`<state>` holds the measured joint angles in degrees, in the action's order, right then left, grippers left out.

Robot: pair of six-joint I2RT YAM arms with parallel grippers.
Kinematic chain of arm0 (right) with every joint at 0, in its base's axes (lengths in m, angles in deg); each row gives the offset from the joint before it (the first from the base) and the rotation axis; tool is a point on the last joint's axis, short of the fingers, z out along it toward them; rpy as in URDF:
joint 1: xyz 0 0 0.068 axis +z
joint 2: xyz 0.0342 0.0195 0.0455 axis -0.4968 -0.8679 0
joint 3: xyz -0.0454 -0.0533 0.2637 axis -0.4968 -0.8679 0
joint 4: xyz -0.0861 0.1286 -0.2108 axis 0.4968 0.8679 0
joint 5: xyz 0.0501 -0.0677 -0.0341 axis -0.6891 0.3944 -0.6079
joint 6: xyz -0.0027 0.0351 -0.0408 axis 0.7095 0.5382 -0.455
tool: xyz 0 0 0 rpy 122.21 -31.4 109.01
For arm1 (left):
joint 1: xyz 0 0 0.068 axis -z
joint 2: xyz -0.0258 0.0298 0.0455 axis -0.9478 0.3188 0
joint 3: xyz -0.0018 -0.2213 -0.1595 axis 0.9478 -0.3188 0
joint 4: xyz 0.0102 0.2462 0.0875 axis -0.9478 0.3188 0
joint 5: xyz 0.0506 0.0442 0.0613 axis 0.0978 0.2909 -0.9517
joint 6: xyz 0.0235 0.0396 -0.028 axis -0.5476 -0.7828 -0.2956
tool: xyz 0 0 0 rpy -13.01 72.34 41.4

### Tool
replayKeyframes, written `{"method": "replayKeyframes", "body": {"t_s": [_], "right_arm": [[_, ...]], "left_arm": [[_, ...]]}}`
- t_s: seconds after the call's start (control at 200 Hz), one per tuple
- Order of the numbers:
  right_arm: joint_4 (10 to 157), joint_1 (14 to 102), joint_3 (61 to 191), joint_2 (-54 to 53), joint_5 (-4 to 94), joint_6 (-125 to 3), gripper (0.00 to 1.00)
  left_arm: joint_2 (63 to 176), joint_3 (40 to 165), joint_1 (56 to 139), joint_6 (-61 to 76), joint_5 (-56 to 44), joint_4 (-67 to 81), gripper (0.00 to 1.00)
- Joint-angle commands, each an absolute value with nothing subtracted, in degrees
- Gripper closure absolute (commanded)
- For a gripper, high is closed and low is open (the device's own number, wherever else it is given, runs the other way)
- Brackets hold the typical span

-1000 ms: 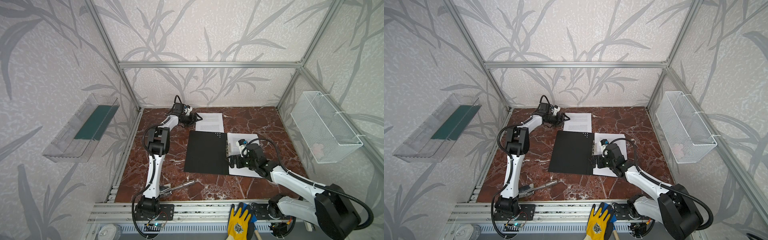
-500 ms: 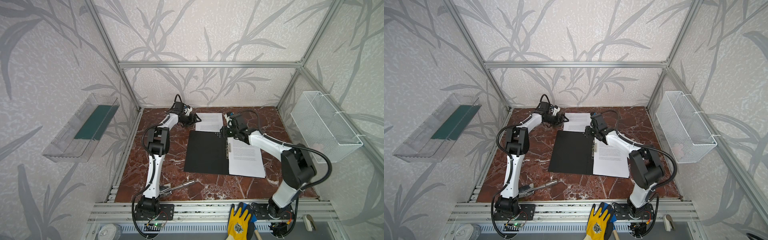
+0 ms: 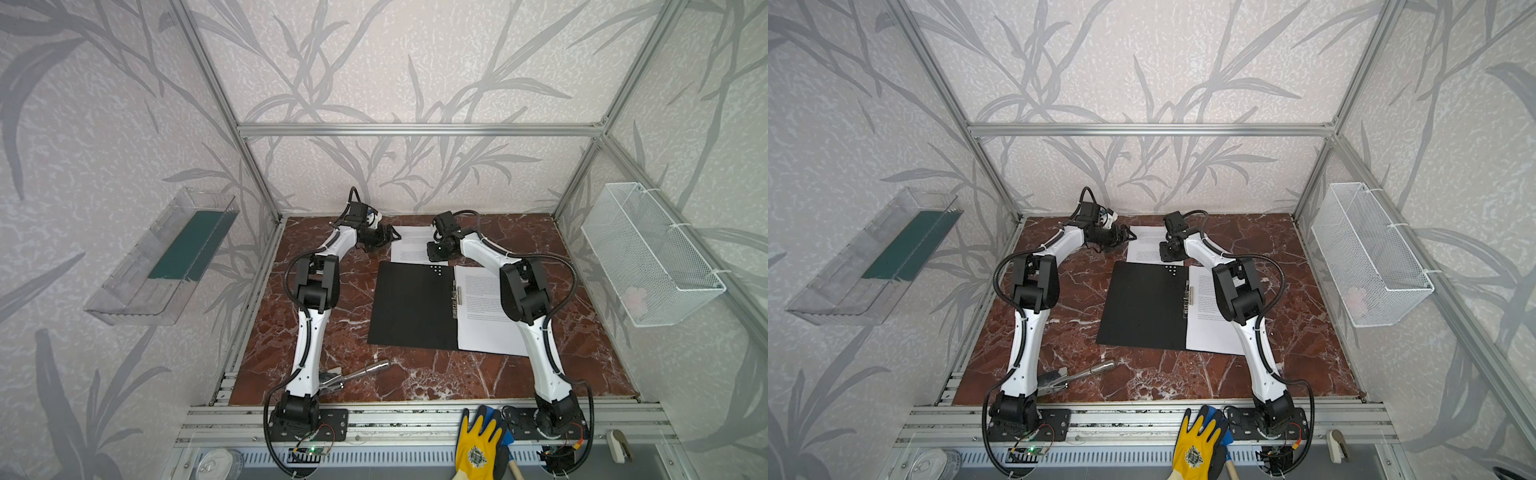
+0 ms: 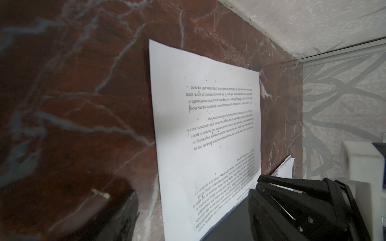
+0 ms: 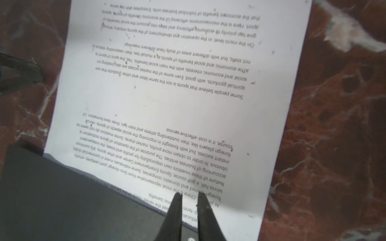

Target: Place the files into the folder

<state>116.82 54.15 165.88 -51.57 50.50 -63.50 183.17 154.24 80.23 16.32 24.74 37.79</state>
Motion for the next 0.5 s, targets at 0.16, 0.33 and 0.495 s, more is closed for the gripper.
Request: {"method": "replayKeyframes", "body": {"t_s": [0.16,0.33,0.495], "right_arm": [[127.4,52.9,175.7,-58.0,46.4,-65.0,0.84],[129.2,52.9,180.0,-61.1,42.8,-64.6,0.85],[130.8,52.9,184.3,-63.9,39.8,-63.9,0.85]], "left_arm": [[190.7,165.3,80.4,16.3,25.1,46.8,0.18],[192.5,167.3,81.3,16.9,26.2,48.7,0.18],[191.2,163.8,81.6,18.6,26.1,46.3,0.18]]}}
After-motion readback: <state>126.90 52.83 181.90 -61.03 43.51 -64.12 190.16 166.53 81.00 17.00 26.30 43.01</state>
